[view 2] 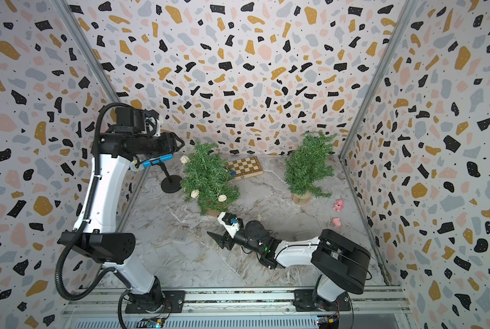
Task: Wrap string light around the christmas tree
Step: Wrap the light string around the Christmas tree.
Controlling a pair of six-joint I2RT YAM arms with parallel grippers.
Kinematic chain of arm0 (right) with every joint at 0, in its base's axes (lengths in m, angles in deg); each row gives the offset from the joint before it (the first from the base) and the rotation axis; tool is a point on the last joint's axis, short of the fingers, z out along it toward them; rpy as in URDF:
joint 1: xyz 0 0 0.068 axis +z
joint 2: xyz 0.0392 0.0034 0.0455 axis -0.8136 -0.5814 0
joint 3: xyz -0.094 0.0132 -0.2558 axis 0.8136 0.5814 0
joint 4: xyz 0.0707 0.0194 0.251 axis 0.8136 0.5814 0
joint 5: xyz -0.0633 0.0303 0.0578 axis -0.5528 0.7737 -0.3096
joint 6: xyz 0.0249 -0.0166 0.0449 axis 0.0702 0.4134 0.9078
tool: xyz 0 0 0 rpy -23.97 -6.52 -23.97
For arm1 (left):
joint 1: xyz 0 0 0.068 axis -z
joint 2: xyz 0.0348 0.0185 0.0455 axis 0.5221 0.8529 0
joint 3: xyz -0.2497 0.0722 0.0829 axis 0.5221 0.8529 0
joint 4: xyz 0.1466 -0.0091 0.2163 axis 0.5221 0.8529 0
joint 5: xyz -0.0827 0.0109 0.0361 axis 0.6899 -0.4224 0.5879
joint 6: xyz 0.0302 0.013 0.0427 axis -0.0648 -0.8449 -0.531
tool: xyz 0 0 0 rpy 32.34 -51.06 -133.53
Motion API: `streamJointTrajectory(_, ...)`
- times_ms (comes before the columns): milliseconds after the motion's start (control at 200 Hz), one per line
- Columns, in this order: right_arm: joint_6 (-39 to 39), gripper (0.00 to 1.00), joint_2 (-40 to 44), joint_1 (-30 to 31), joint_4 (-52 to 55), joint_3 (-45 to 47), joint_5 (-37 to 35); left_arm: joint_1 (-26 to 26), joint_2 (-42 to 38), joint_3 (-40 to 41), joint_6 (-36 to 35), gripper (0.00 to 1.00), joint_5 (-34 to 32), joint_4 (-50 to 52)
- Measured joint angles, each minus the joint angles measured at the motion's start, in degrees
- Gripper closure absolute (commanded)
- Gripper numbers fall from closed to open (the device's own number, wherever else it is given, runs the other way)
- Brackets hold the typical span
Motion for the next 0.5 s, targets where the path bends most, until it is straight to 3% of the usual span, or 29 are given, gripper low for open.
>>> streamJointTrajectory(90,6.0,0.32,1.0,-4.5,9.8,-4.1,-0.2,0.1,-4.7,5.3,0.5,0.33,-0.6,-2.0)
streamJointTrajectory(240,15.7,0.39,-0.4,-15.0,22.5,-8.6,2.7,1.5,-13.7,21.4,1.8,0.34,-1.0,-7.1)
streamJointTrajectory(380,22.9,0.73,-6.5,-20.4,30.7,-16.2,5.7,3.7,-19.4,34.1,3.3,0.34,-1.6,-10.2)
streamJointTrajectory(496,27.8,0.81,-13.9,-21.7,33.4,-23.6,7.5,5.0,-23.7,39.9,3.8,0.34,-2.6,-11.4)
